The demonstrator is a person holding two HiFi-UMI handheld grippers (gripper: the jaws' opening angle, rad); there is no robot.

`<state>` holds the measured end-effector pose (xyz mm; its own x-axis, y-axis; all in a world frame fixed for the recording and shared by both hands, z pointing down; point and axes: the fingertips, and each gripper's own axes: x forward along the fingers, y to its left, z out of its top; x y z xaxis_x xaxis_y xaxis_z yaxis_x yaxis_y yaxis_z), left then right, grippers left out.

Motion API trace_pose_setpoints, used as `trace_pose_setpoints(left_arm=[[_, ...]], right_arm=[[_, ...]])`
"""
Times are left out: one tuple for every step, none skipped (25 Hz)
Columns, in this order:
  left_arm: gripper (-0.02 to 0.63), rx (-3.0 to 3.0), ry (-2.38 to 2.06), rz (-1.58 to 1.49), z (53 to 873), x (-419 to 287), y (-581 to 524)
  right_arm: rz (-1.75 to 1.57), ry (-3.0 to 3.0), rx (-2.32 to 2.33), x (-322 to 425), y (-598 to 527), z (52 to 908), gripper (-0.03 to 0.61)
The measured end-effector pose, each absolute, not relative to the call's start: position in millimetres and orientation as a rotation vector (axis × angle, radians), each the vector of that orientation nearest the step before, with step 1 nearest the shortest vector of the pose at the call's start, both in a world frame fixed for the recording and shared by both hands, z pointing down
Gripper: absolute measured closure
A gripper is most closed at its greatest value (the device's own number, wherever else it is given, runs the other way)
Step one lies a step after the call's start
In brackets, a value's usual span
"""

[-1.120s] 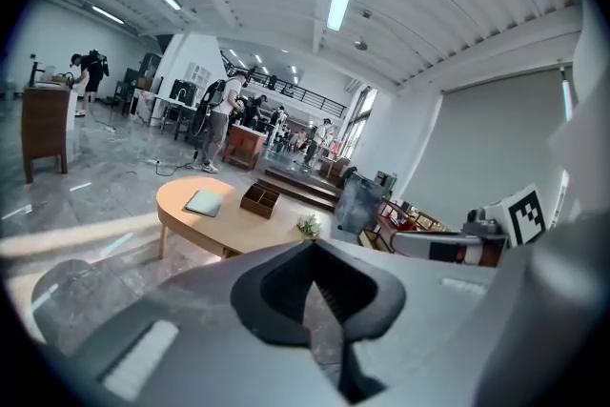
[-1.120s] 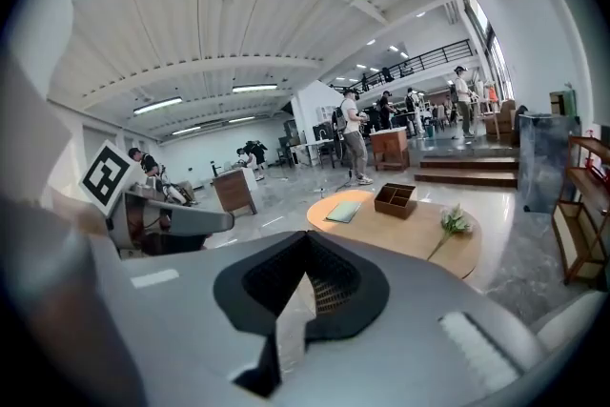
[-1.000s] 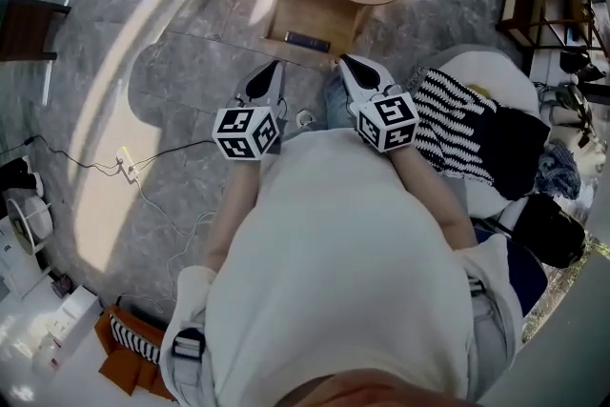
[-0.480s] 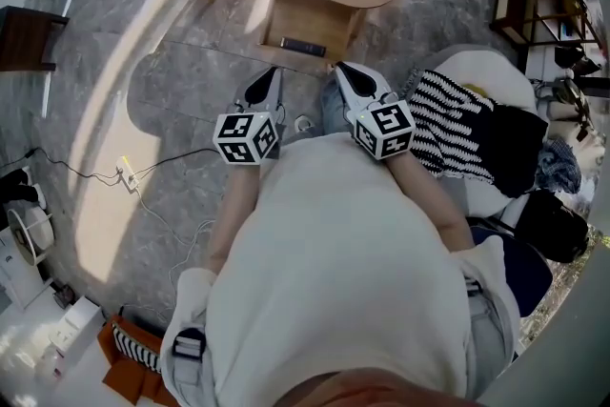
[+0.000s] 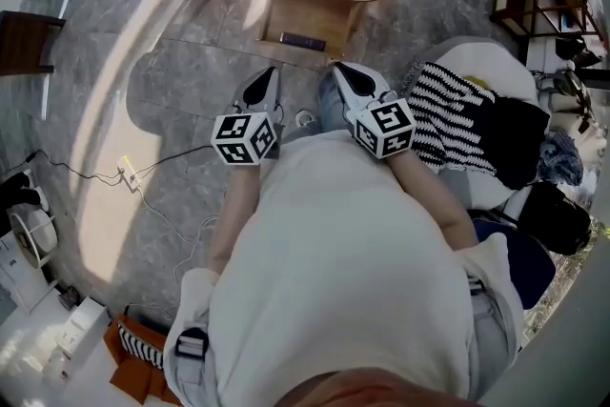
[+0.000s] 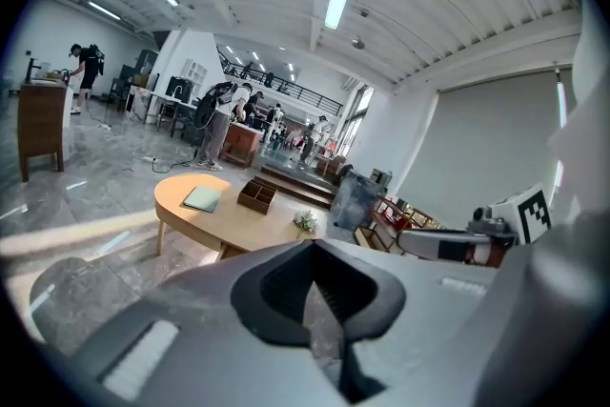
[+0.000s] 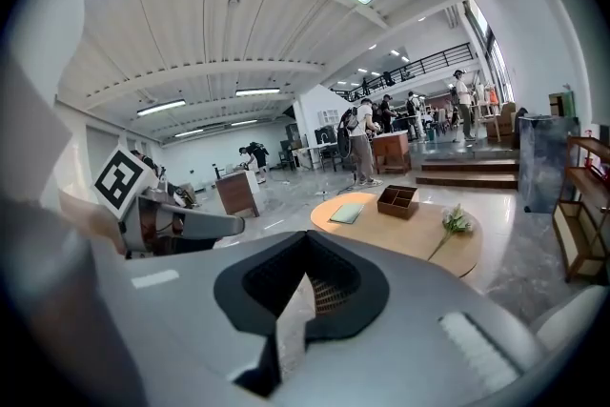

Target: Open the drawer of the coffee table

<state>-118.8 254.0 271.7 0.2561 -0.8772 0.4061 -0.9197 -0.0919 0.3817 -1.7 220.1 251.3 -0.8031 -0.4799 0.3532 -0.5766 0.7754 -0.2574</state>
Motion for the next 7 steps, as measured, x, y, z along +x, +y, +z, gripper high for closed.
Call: trace_pose_setpoints(left_arm=[[0.614,1.971,-1.621,0.098,271.9,-118.8,253.4],[0.614,1.973,-1.617,0.097,272.0,-118.6,252.8],[0.614,1.975,-1.613,0.097,272.0,-118.6,252.2],[0.614,1.977,-1.608,0.097,272.0,-118.7,251.5],[0.614,1.979,-1.604,0.097,271.9,-119.0,250.8],[0.614,1.982,-1.601,0.096,271.8,-119.4,249.9],[0.614,1.984,-1.598,0.095,271.6,-119.9,249.1]], right_arm=[[0.518,-2.7,0.821,-2.2,219.8,251.6,0.578],[0.517,-2.7,0.821,-2.7,219.5,251.7,0.578],[0.516,-2.699,0.822,-3.4,219.1,251.7,0.58],[0.516,-2.698,0.822,-4.2,218.7,251.7,0.579],[0.516,-2.697,0.823,-4.9,218.2,252.0,0.578],[0.516,-2.696,0.824,-5.7,217.6,252.4,0.578],[0.516,-2.694,0.824,-6.4,217.1,252.9,0.579]])
